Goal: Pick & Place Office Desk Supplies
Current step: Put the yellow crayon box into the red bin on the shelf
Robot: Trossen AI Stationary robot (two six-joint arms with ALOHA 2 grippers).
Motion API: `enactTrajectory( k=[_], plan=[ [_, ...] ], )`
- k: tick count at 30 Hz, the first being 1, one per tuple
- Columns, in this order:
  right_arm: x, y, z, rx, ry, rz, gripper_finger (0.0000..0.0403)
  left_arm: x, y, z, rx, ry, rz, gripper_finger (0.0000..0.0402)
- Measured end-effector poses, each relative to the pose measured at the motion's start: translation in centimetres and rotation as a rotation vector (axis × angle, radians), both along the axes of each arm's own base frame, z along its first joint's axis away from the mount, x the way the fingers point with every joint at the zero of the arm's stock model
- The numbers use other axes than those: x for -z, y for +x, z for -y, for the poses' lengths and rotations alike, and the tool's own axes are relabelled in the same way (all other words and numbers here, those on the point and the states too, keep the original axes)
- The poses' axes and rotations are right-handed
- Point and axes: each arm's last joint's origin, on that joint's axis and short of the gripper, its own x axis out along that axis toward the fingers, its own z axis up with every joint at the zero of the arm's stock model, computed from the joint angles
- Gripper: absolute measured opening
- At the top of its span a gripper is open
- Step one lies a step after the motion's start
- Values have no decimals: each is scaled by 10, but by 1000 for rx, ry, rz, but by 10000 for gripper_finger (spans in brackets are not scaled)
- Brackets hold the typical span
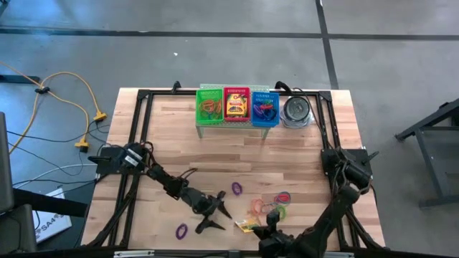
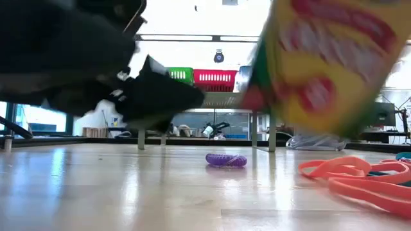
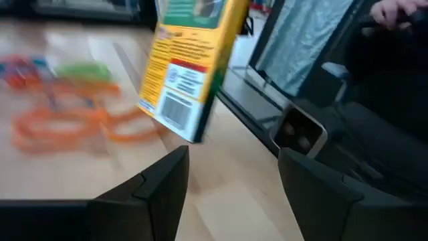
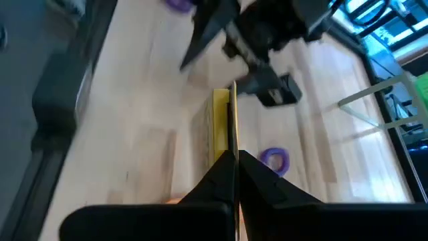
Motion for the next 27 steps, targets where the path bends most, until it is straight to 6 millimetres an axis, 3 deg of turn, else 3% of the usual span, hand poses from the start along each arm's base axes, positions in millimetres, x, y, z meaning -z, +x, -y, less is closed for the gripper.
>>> enactTrajectory(
  k=[7,13,18,22,27],
  plan=[
    [-21,-2,6,33,3,93,2,-19,13,-27,-65,71,52,226],
    [-20,3,11,48,13,77,2,-50,14,-46,-99,174,46,226],
    [-18,10,28,109,-37,46,2,-69,4,-46,-63,277,34,226],
    [-17,20,45,150,-81,6,2,-74,2,-46,-55,320,65,226],
    [-19,35,65,177,-120,-33,2,-71,8,-62,-141,366,40,226]
  ],
)
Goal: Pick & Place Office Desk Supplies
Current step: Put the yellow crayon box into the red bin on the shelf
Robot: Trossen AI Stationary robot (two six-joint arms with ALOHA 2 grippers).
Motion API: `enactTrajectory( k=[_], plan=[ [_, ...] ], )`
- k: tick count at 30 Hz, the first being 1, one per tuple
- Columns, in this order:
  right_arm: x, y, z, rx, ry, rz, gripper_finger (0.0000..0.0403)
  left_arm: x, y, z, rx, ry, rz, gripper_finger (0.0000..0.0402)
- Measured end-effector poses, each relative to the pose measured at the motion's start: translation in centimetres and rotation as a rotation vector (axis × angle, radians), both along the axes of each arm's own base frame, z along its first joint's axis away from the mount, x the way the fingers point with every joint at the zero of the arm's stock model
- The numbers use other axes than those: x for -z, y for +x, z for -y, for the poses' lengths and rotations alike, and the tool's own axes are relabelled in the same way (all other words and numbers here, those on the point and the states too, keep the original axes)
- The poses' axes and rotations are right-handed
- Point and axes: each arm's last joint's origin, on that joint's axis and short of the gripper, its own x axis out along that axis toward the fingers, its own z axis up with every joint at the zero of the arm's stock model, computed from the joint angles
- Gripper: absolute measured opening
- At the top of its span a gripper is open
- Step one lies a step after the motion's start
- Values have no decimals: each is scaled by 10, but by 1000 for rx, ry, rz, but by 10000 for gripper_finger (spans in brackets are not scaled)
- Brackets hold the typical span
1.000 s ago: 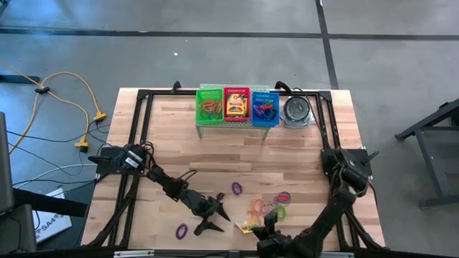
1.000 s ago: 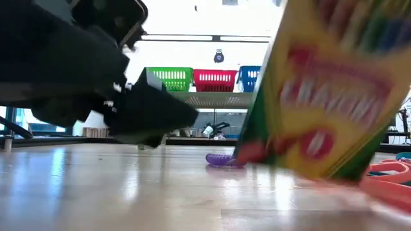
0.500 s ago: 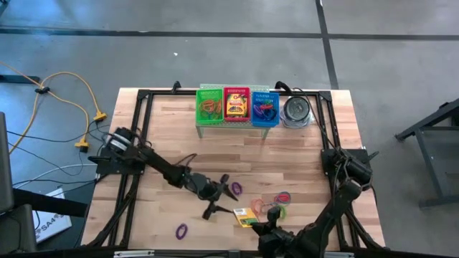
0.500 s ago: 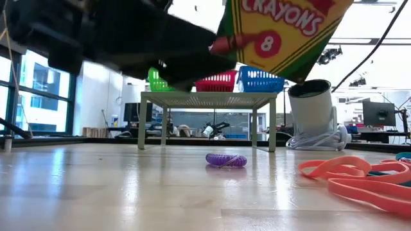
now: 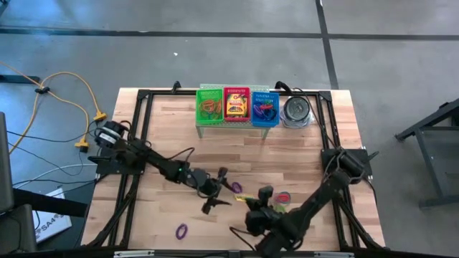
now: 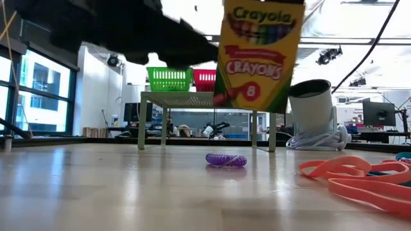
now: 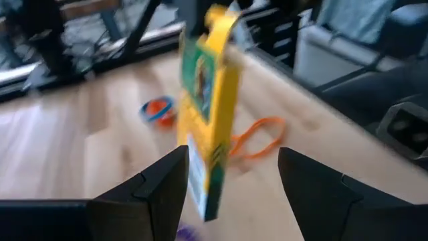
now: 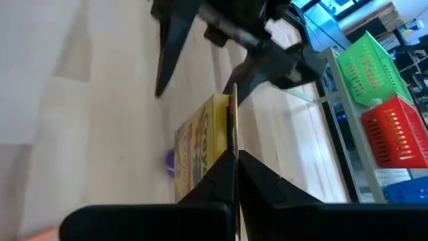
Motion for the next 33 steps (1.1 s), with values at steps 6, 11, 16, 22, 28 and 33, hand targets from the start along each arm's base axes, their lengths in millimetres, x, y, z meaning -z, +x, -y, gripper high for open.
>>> enactTrajectory(
  k=[6,11,16,22,28,33],
  plan=[
    [-6,9,17,27,0,-28,2,0,7,-19,-60,28,10,226],
    [-10,18,26,42,22,-19,2,0,8,-24,-97,-47,-19,226],
    [-11,31,31,17,56,-5,2,1,9,-24,-103,-70,-29,226],
    [-11,33,33,20,65,-11,2,1,9,-25,-103,-71,-30,226],
    [-10,32,34,23,50,-20,2,0,10,-30,-133,-58,-13,226],
    [-10,34,36,26,48,-22,2,0,10,-29,-132,-57,-12,226]
  ],
)
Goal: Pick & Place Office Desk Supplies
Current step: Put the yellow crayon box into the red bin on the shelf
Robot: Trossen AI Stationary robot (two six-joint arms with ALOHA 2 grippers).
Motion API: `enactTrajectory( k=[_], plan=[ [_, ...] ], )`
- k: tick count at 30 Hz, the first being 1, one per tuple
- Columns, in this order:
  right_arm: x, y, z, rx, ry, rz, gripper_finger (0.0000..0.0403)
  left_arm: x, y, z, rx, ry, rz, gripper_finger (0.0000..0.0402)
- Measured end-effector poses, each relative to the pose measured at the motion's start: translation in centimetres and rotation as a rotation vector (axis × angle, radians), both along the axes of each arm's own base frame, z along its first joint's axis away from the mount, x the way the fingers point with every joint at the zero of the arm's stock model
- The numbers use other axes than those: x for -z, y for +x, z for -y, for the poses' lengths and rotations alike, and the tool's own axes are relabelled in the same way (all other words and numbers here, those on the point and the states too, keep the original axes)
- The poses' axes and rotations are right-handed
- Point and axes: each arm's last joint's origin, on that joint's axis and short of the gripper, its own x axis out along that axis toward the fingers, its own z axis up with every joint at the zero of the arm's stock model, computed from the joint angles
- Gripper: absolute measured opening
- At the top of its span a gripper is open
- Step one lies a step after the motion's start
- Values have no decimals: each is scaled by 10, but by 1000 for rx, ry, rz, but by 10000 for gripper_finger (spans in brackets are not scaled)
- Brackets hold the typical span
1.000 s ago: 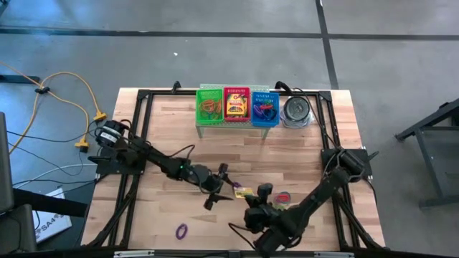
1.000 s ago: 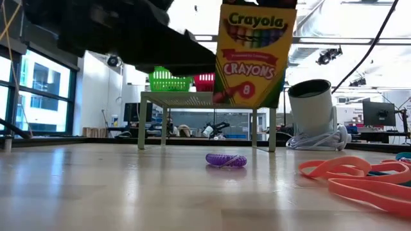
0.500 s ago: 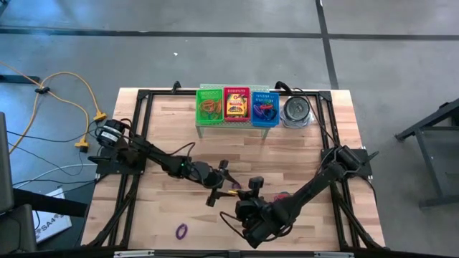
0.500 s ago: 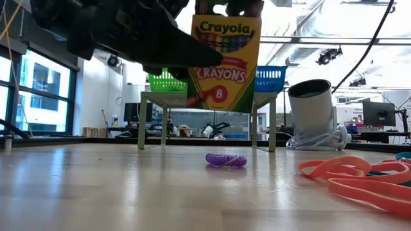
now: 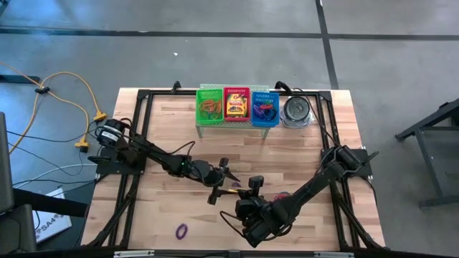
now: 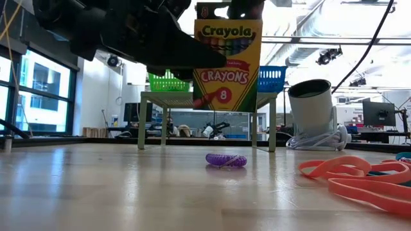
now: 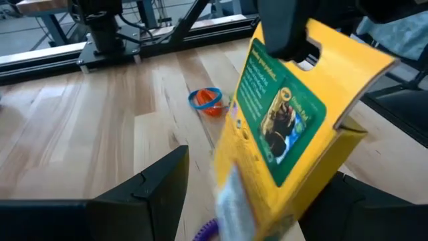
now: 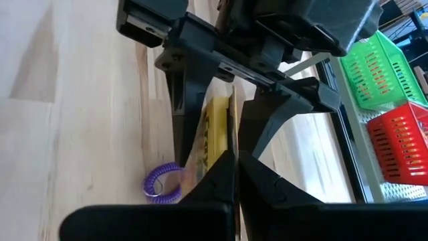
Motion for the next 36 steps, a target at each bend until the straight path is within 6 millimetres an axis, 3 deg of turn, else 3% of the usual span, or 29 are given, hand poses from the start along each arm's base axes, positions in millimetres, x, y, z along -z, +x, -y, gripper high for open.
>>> enactTrajectory(
  k=[11,15,22,30,36],
  plan=[
    [0,0,-1,-1,13,3,2,0,0,1,26,94,20,206],
    [0,0,-1,-2,15,1,2,1,0,1,26,94,19,157],
    [1,0,-1,-1,12,-3,2,1,-1,1,23,50,6,28],
    [1,1,-2,-14,63,-11,7,1,-2,5,29,41,-1,25],
    [1,2,-3,28,138,19,74,2,-2,7,31,45,-5,25]
  ],
)
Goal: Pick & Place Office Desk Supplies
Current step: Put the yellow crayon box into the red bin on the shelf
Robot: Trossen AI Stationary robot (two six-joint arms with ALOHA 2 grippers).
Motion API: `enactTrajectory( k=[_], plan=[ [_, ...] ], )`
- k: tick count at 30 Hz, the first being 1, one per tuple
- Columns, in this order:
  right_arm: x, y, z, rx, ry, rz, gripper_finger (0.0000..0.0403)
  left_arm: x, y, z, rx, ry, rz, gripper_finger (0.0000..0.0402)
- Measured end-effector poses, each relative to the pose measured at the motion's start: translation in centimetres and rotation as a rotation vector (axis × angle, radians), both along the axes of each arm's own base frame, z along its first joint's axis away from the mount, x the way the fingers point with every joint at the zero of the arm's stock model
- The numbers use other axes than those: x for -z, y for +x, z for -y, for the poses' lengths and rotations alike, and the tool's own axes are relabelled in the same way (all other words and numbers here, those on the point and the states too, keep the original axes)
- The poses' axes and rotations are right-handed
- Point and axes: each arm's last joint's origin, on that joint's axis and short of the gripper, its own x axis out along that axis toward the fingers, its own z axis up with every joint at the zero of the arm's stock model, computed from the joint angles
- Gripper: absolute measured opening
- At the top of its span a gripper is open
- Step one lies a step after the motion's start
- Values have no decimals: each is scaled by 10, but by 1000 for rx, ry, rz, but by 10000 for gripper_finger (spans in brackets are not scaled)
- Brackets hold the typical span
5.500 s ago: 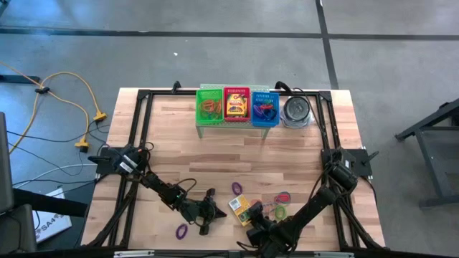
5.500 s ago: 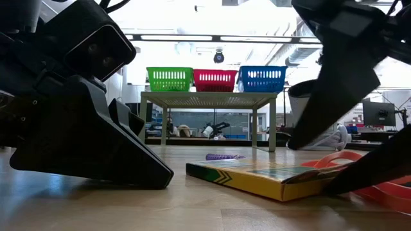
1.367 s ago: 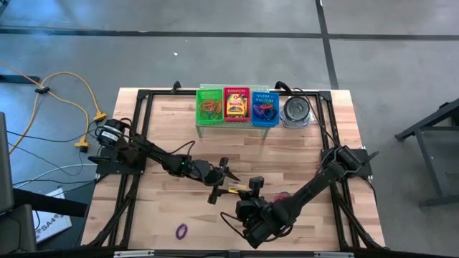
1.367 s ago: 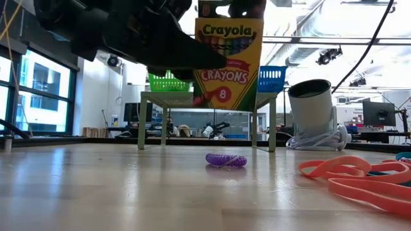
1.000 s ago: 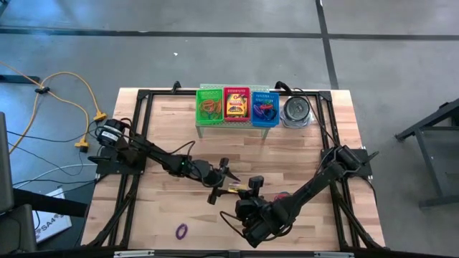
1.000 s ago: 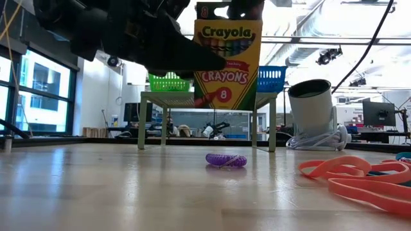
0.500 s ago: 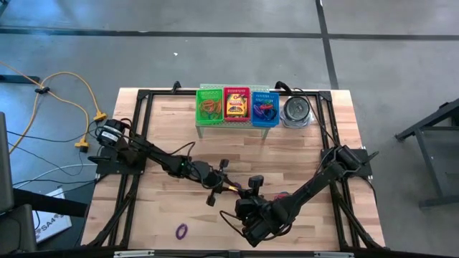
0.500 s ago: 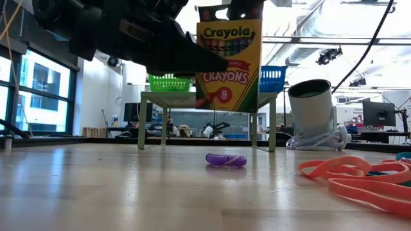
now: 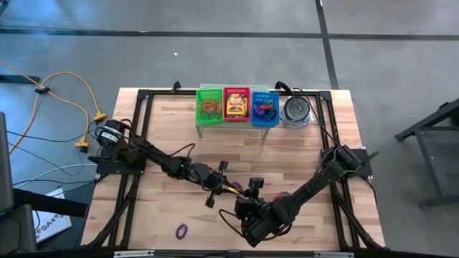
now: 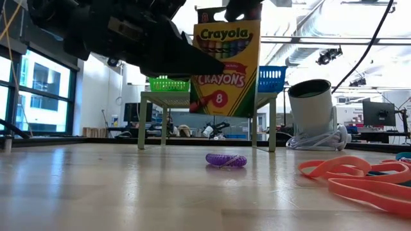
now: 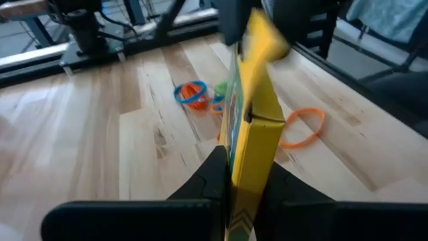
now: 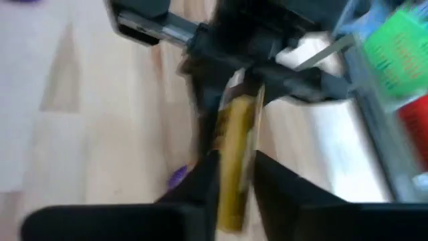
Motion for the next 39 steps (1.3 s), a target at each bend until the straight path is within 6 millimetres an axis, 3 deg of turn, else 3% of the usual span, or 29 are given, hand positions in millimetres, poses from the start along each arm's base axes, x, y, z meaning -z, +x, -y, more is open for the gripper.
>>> enactTrajectory(
  k=[5,8,17,23,29,35,39],
  plan=[
    [0,-3,0,8,30,-21,170,-1,1,-2,-64,-10,4,25],
    [-6,-10,-2,26,33,0,208,-2,1,-3,-114,-84,-11,25],
    [-22,-68,-22,111,19,3,217,-27,-6,-5,-294,-101,-89,25],
    [-25,-96,-35,148,-43,141,217,-90,6,-10,-505,-126,-152,24],
    [-26,-100,-38,131,-76,198,216,-165,14,-25,-661,-87,-128,24],
    [-21,-100,-36,135,-93,184,215,-232,18,-86,-849,-164,-26,24],
    [-17,-98,-33,145,-98,169,215,-246,18,-134,-809,-328,-11,24]
  ],
)
